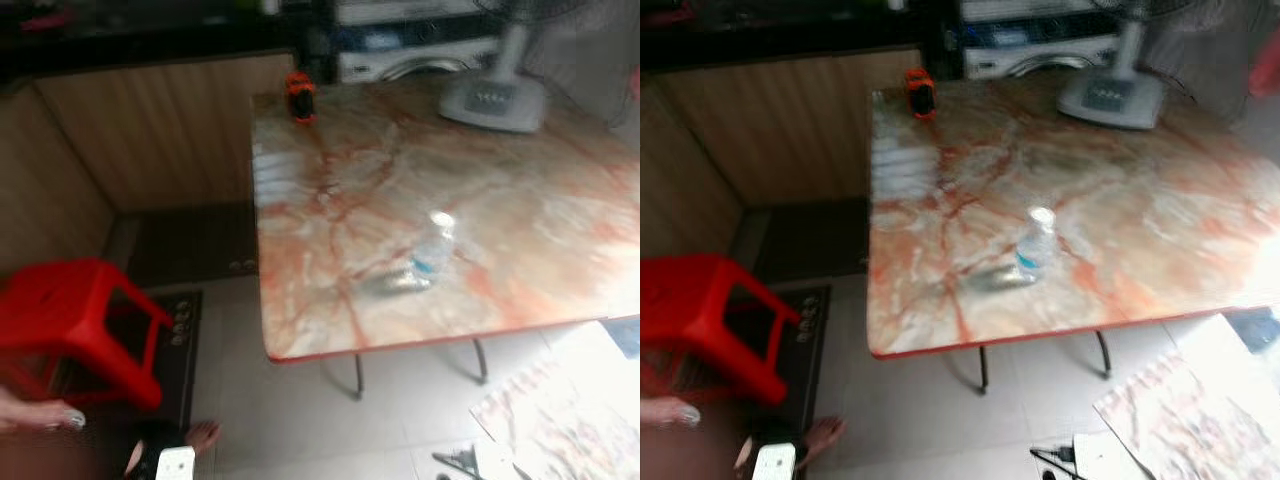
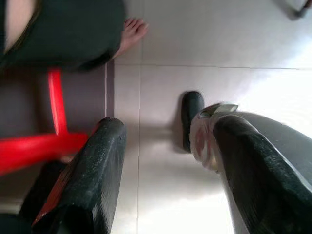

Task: Restocking fridge

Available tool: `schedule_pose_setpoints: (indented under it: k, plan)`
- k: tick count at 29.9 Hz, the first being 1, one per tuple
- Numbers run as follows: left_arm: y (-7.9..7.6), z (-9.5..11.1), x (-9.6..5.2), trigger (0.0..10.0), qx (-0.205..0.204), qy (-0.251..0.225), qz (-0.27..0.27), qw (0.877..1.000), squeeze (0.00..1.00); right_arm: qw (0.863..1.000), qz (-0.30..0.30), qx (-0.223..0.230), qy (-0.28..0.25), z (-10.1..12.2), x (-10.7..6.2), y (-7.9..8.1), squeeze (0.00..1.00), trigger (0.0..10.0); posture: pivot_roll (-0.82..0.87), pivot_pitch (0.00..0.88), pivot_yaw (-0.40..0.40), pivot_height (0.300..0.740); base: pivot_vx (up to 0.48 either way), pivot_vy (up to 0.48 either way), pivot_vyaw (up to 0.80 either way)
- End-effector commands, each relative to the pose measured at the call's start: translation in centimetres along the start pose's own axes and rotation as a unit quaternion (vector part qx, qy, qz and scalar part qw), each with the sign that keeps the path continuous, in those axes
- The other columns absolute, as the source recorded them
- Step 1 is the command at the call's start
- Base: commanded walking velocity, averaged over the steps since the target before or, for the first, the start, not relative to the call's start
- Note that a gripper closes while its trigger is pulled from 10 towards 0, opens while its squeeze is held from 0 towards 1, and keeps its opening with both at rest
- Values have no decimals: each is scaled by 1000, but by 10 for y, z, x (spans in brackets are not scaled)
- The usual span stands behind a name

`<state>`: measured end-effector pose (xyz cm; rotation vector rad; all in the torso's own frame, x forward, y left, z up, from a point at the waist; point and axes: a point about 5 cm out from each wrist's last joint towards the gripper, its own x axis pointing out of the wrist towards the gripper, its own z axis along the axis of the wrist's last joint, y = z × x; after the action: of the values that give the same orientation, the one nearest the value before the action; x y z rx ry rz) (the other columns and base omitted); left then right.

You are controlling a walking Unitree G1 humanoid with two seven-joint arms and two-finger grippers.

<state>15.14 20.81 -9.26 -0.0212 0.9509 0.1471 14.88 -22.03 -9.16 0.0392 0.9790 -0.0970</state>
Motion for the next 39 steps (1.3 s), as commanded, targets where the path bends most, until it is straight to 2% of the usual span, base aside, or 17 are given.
schedule_pose_setpoints:
  k: [1,12,15,30,39]
  plan:
    - [7,-14,-4,10000,3,23,9,1000,0,1000,7,1,-3,2,1,6,0,10000,-68,57,54,740,0,0,800]
    - [7,-14,-4,10000,9,27,9,1000,0,1000,8,4,-2,2,1,7,0,10000,-76,43,61,740,0,0,800]
    - [8,-14,-4,10000,12,28,9,1000,0,1000,11,25,-4,1,1,8,0,10000,-75,34,60,740,0,0,0]
    - [6,-13,-3,10000,21,24,2,999,0,1000,10,22,-4,1,1,8,0,10000,-69,40,56,740,0,0,0]
    - [6,-12,-3,10000,26,27,-1,999,0,1000,6,28,-4,2,1,7,0,10000,-69,46,57,740,0,-369,0]
